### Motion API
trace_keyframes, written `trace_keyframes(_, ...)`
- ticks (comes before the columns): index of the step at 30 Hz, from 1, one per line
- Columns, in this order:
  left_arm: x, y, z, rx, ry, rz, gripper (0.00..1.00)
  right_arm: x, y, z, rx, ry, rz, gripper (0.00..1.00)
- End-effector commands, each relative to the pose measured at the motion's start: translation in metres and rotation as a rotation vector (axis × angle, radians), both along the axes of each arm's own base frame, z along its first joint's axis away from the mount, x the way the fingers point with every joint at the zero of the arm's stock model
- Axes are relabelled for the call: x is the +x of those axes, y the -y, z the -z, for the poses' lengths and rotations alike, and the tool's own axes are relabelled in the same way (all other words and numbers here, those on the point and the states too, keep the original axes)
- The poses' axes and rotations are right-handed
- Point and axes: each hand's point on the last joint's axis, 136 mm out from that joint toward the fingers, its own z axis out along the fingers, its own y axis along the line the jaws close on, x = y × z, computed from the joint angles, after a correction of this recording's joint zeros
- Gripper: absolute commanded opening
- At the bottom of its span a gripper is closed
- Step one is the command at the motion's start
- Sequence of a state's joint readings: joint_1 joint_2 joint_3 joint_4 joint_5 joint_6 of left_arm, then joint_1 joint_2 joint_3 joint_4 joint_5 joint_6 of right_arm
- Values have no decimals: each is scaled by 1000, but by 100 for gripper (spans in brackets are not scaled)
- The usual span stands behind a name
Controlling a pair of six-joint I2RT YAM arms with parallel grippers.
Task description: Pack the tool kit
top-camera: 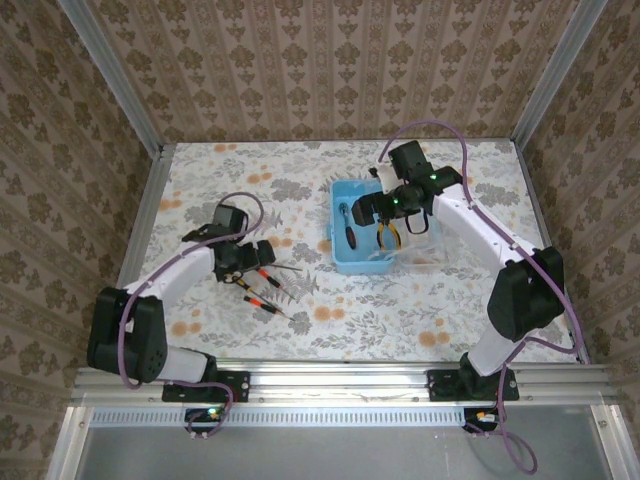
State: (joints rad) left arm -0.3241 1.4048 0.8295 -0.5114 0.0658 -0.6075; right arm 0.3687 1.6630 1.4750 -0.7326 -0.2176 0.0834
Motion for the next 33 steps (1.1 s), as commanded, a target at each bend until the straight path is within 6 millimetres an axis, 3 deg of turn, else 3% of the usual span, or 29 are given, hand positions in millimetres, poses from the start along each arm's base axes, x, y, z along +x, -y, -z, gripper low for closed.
trace_keyframes(1,13,2,7,-6,-3,-82,100,4,-6,-10,-5,36,-26,100)
trace_keyframes(7,28,4,14,16,-17,-80,96,3,21,-8,-142,35,36,100)
trace_keyframes(23,60,0,34,41,-43,-87,70,-2,38,-19,-136,83,55,100)
trace_keyframes(29,81,4,43,45,-46,-81,61,-4,39,-21,-136,85,56,100)
trace_keyframes(33,95,10,48,36,-47,-68,49,-8,43,-26,-142,96,64,100)
